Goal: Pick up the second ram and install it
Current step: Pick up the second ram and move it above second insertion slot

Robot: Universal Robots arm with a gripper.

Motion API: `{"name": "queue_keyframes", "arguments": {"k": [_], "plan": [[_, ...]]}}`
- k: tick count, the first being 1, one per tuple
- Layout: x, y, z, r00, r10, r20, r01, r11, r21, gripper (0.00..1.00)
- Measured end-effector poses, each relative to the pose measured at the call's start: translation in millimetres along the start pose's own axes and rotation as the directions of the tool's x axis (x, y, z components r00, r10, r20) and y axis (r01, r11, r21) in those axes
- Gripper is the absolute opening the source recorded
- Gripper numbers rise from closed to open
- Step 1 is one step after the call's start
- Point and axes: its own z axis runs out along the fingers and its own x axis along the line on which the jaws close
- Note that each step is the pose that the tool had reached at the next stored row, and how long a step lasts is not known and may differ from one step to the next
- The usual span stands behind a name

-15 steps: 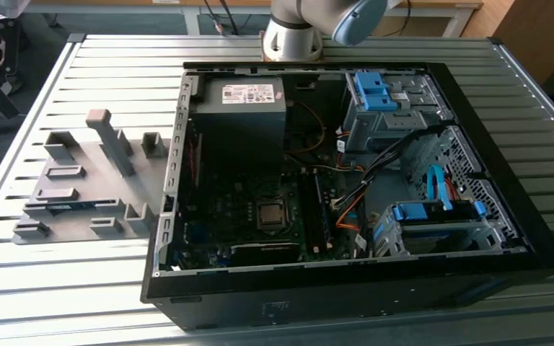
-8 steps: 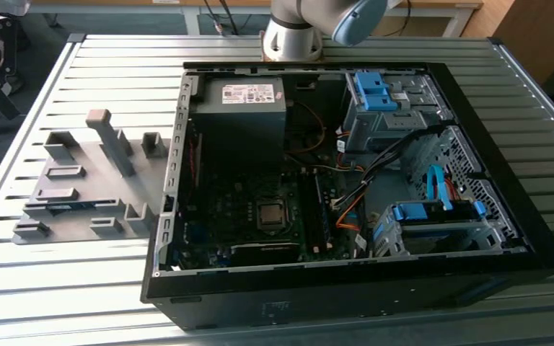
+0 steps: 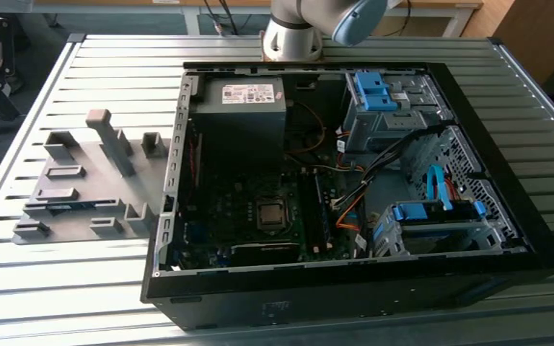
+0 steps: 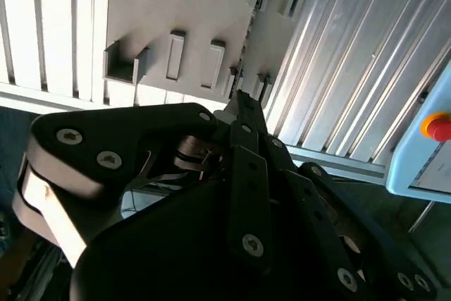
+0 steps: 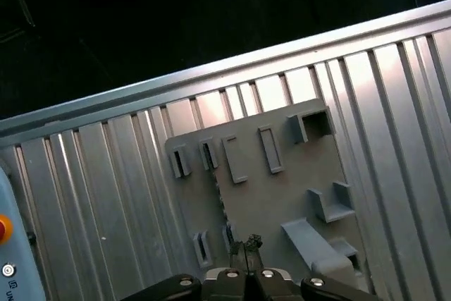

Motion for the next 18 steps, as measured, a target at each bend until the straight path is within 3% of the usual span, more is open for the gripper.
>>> {"name": "queue_keyframes", "arguments": {"k": [5, 11, 18], "plan": [[0.0, 0.0, 1.4, 0.9974, -0.072, -0.0010, 0.072, 0.9974, -0.0009, 0.11], [0.2, 0.5, 3.6, 0.9876, -0.157, -0.0019, 0.157, 0.9876, -0.0023, 0.11], [0.8, 2.7, 5.8, 0.9844, -0.176, -0.0023, 0.176, 0.9844, -0.0023, 0.11]]}}
